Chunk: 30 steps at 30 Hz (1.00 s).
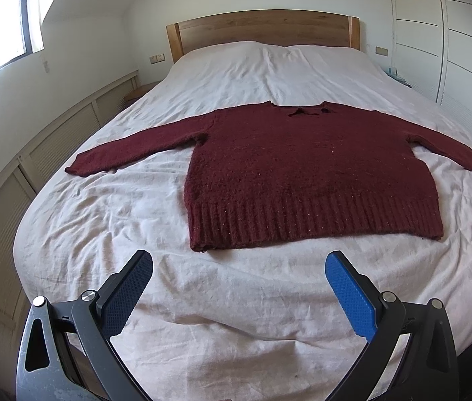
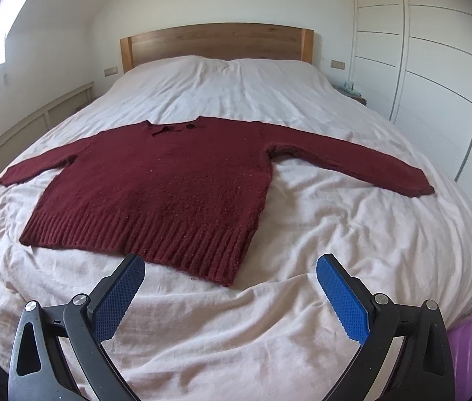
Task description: Fold small clothes
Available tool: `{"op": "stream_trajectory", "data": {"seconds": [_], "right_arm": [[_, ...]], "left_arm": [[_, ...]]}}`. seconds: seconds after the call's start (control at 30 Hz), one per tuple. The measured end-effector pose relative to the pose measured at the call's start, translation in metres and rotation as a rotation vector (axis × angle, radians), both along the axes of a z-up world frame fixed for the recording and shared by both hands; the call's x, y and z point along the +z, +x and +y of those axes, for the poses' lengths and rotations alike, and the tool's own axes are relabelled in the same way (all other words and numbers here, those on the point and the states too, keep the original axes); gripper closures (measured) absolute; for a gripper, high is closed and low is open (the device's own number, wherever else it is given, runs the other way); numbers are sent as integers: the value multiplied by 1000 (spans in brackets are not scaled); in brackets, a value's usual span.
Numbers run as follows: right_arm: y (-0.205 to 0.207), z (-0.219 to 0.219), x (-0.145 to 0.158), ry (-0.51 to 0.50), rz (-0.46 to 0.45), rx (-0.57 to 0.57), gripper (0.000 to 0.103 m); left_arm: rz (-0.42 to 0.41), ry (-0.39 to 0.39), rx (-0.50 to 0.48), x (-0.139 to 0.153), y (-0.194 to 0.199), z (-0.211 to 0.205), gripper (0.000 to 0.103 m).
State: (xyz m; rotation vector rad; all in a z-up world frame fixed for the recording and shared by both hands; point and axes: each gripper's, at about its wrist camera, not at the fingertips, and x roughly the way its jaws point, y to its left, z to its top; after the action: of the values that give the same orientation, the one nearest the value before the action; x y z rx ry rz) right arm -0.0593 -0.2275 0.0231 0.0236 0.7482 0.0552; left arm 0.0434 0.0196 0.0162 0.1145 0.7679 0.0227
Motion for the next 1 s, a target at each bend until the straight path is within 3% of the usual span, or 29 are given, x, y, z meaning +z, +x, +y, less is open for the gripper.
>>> {"op": "stream_trajectory", "data": {"seconds": [0.13, 0.47, 0.73, 1.0], "right_arm": [[4, 0, 1, -13, -1, -11, 0], [6, -2, -2, -4, -29, -56, 0], [5, 6, -6, -29, 1, 70, 0], [-10, 4, 6, -54, -30, 152, 0]], "left_arm": [[9, -19, 10, -1, 3, 7, 1], [57, 45, -49, -5, 1, 8, 1], [16, -12, 57, -6, -6, 14, 1], [-68, -63, 131, 23, -21, 21, 1]]}}
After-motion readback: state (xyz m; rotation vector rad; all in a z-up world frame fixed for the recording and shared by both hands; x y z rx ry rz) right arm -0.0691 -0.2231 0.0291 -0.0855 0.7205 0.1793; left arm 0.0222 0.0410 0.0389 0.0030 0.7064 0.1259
